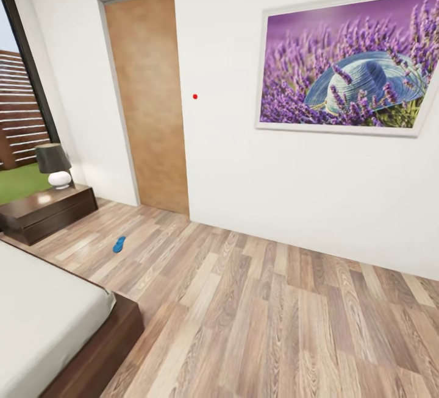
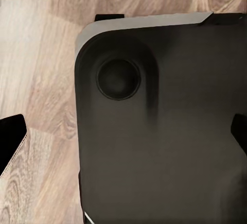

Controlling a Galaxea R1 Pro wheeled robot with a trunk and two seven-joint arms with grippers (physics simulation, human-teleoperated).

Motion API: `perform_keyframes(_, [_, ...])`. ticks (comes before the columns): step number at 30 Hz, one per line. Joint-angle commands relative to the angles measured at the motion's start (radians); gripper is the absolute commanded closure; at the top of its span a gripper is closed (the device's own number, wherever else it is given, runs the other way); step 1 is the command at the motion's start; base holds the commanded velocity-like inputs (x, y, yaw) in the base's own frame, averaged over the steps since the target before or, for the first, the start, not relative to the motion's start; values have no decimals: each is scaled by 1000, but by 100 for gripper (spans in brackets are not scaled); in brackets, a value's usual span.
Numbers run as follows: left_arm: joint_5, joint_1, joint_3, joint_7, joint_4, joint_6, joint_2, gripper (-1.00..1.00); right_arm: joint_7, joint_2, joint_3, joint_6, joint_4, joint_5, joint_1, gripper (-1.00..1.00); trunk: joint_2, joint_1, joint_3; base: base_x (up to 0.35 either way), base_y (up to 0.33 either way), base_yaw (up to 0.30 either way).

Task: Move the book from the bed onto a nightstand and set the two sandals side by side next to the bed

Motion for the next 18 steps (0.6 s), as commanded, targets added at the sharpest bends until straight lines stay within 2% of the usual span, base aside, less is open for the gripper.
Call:
perform_keyframes(1, [0,-1,-1,-1,1,-3,0,-100,0,0,-1,-1,0,-1,0,-100,0,1,-1,333,0,0])
perform_keyframes(18, [0,-1,-1,-1,1,-5,0,-100,0,0,-1,-1,1,-1,0,-100,0,1,-1,333,0,0])
